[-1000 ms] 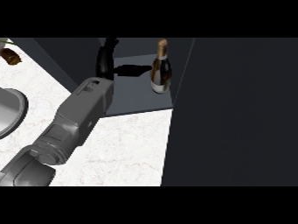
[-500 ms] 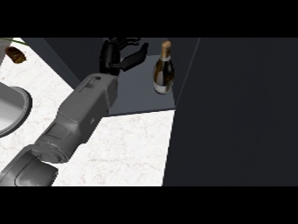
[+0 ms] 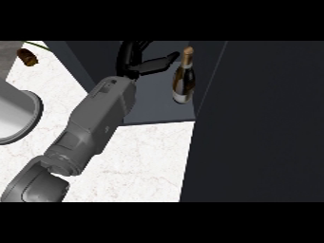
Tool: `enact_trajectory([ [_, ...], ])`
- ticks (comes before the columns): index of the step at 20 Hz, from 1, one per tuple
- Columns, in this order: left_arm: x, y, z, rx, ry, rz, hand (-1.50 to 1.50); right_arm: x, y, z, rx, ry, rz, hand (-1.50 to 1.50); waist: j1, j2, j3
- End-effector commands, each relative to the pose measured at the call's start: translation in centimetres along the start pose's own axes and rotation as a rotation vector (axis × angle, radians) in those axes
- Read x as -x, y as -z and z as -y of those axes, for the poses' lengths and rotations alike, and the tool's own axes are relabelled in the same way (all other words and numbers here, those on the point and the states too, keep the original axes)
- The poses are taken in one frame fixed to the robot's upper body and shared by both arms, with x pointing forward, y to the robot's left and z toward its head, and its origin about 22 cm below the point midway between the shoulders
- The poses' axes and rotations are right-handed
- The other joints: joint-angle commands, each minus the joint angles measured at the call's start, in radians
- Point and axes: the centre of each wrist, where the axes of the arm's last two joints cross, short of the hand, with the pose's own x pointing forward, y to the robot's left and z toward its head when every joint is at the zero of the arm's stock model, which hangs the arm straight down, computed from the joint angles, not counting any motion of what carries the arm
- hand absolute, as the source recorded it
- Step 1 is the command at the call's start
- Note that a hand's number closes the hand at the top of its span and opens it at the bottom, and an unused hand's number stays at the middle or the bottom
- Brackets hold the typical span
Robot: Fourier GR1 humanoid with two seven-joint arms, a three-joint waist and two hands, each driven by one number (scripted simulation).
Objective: Pick up the wine, place it into the cabinet and close the cabinet
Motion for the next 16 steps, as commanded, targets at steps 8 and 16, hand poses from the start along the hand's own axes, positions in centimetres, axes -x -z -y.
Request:
enact_trajectory([
  [8, 0.6, -0.8, 1.3, 0.056, -0.054, -0.034, -1.5, -4.8, -1.0, 0.5, 0.007, 0.095, -0.014, -1.5, 0.035, -0.021, 0.001],
  [16, 2.0, -3.1, 0.7, 0.106, -0.182, -0.037, -1.5, -5.4, -1.0, 0.7, 0.041, 0.084, -0.014, -1.5, 0.051, -0.029, 0.0],
])
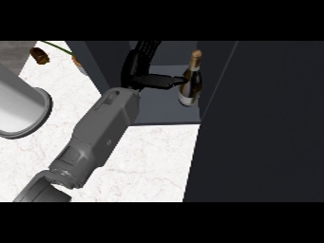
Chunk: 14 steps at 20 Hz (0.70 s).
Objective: Pick up the wine, place it into the cabinet and close the cabinet
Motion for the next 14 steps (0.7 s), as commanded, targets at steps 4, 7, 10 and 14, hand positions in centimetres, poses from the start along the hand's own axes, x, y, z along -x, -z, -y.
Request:
enact_trajectory([
  [4, 1.8, -3.1, -0.1, 0.048, -0.063, -0.014, -1.5, -5.4, -1.0, 0.5, -0.01, 0.118, 0.015, -1.5, 0.013, -0.004, 0.0],
  [7, 2.0, -4.3, 0.2, 0.064, -0.108, -0.044, -1.5, -4.8, -1.5, 0.0, 0.016, 0.129, 0.015, -1.5, 0.022, -0.011, 0.0],
  [10, 2.9, -7.1, 0.2, 0.061, -0.129, -0.033, -1.5, -4.5, -1.3, 0.4, 0.03, 0.11, 0.0, -1.5, 0.037, -0.008, 0.001],
  [14, 3.0, -10.0, 1.5, 0.074, -0.15, -0.072, -1.5, -4.6, -1.3, 0.2, 0.039, 0.109, 0.011, -1.5, 0.047, -0.012, 0.0],
])
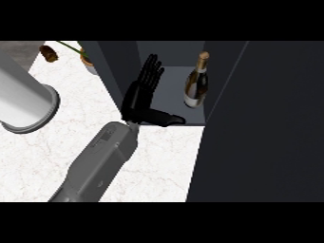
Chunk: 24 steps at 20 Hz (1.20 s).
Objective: Pick up the wine, place it into the cabinet and close the cabinet
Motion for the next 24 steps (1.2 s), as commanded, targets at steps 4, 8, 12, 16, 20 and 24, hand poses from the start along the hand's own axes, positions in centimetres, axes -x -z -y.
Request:
enact_trajectory([
  [4, 0.5, -5.6, 0.7, -0.001, -0.021, -0.019, -1.5, -4.8, -0.9, 0.1, 0.008, 0.119, 0.036, -1.5, 0.004, 0.009, -0.001],
  [8, -0.6, -8.2, 1.7, -0.046, -0.076, 0.004, -1.5, -5.0, -1.0, 0.4, -0.003, 0.105, 0.032, -1.5, -0.003, 0.008, 0.0],
  [12, -1.0, -10.7, -0.1, -0.05, -0.086, -0.005, -1.5, -5.6, -0.7, 0.6, -0.024, 0.079, 0.029, -1.5, -0.008, 0.016, -0.001],
  [16, -3.0, -14.0, -3.5, -0.047, -0.109, 0.003, -1.5, -5.1, -1.0, 0.7, -0.117, 0.051, 0.02, -1.5, -0.011, 0.013, 0.0],
  [20, -4.0, -14.1, -2.9, -0.059, -0.1, 0.056, -1.5, -4.7, -0.3, 0.4, -0.201, 0.07, 0.02, -1.5, -0.002, 0.018, 0.0],
  [24, -4.2, -16.6, -7.6, -0.087, -0.056, 0.077, -1.5, -4.0, -1.4, -0.3, -0.361, 0.108, -0.054, -1.5, -0.007, 0.016, -0.001],
])
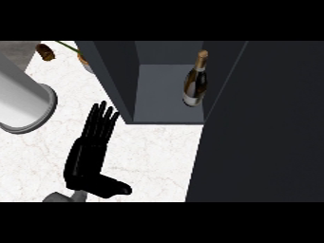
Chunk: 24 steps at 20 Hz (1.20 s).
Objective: Pick up the wine, place it into the cabinet and close the cabinet
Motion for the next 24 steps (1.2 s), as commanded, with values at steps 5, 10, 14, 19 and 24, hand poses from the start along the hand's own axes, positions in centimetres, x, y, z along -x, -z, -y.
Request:
enact_trajectory([
  [5, -2.7, -2.1, -4.8, -0.03, 0.071, 0.054, -1.5, -3.8, -1.6, -1.1, -0.313, 0.194, 0.018, 1.5, -0.004, 0.001, 0.001],
  [10, -4.9, -3.8, -7.8, -0.051, 0.091, 0.063, -1.5, -4.5, -1.4, -1.3, -0.332, 0.186, 0.018, 1.5, 0.001, 0.003, -0.001],
  [14, -7.4, -3.9, -9.8, -0.055, 0.108, 0.072, -1.5, -4.2, -1.2, -1.6, -0.339, 0.195, 0.06, 1.5, 0.002, 0.003, -0.001],
  [19, -9.5, -3.0, -11.1, -0.053, 0.112, 0.093, -1.5, -4.3, -0.7, -2.0, -0.351, 0.19, 0.072, 1.5, 0.001, 0.005, -0.002],
  [24, -10.1, -3.8, -11.6, -0.05, 0.125, 0.076, -1.5, -4.8, -0.6, -2.2, -0.374, 0.23, 0.042, 1.5, 0.013, 0.004, -0.004],
])
